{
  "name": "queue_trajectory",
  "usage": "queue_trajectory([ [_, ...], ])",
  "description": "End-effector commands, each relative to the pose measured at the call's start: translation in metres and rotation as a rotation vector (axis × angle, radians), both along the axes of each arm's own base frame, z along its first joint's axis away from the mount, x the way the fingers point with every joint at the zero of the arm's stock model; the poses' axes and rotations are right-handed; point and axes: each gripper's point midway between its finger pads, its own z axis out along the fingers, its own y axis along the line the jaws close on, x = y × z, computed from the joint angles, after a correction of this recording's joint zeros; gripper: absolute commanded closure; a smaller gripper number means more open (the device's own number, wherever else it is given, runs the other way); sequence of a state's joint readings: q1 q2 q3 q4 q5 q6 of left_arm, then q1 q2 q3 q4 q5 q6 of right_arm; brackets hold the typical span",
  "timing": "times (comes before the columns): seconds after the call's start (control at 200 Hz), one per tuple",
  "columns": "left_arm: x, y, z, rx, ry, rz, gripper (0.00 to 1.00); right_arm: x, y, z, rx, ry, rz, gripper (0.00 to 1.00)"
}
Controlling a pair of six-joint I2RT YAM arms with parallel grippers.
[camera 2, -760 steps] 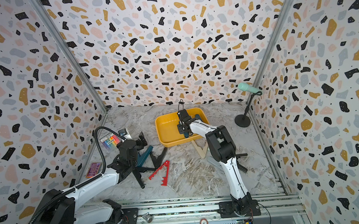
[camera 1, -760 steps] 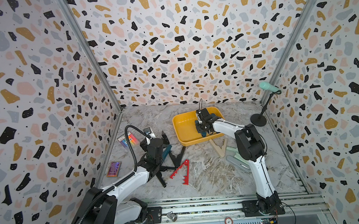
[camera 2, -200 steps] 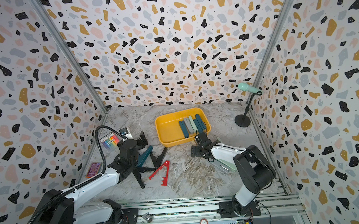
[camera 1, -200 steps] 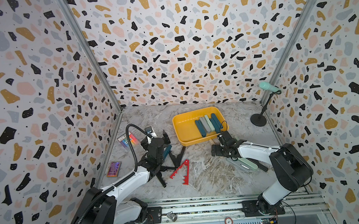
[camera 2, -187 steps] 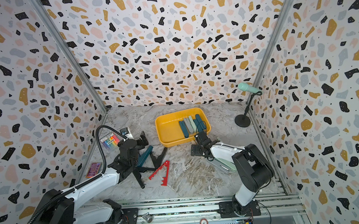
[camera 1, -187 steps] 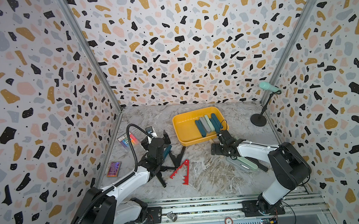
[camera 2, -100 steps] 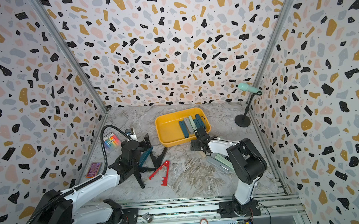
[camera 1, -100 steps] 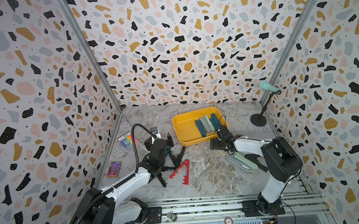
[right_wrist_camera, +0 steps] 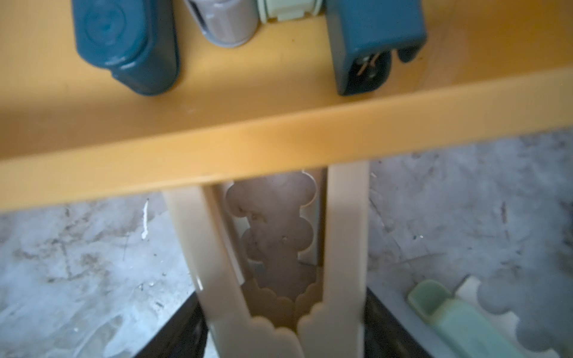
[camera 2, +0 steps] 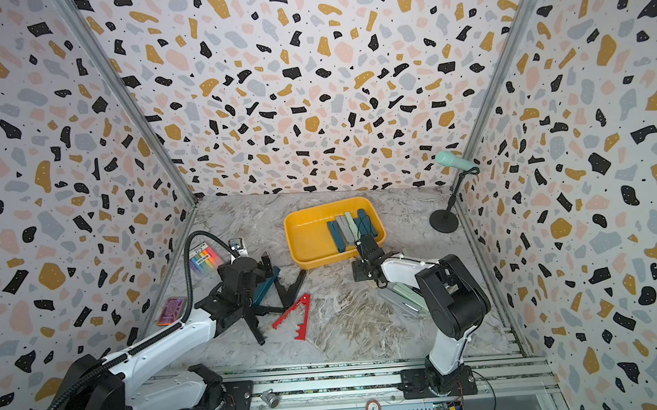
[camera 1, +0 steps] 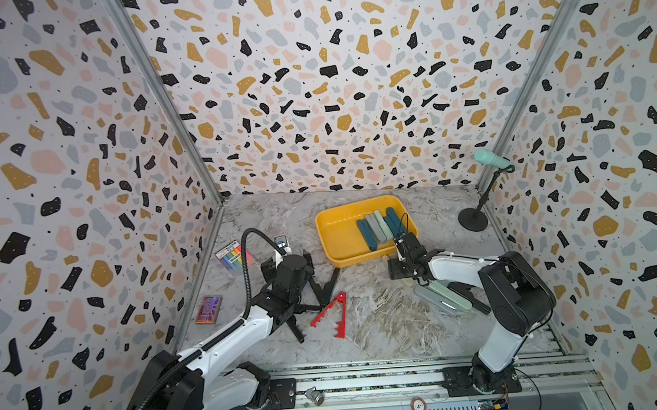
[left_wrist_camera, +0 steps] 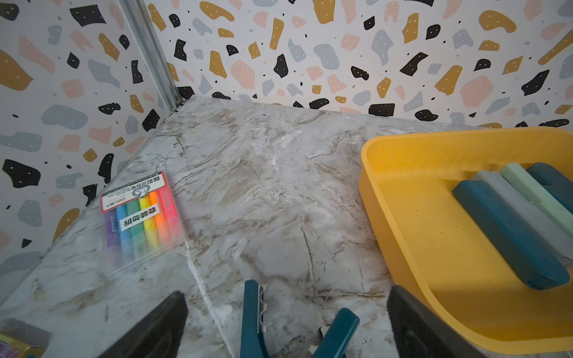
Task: Put the pruning pliers into the storage box
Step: Pick up the pruning pliers from the center of the board.
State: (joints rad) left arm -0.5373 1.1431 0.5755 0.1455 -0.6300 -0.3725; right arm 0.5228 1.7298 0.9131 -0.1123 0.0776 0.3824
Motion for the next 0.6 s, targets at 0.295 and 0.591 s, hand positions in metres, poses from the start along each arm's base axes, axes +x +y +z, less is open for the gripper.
queue_trajectory([
  [0.295,0.000,0.025,-0.011,-0.121,0.060,0.044,0.01,-0.022,0.000,0.016,0.045,-0.019,0.058,0.86],
  [0.591,0.005,0.042,-0.019,-0.152,0.089,0.074,0.01,-0.019,0.012,0.086,0.188,-0.177,0.093,0.91],
])
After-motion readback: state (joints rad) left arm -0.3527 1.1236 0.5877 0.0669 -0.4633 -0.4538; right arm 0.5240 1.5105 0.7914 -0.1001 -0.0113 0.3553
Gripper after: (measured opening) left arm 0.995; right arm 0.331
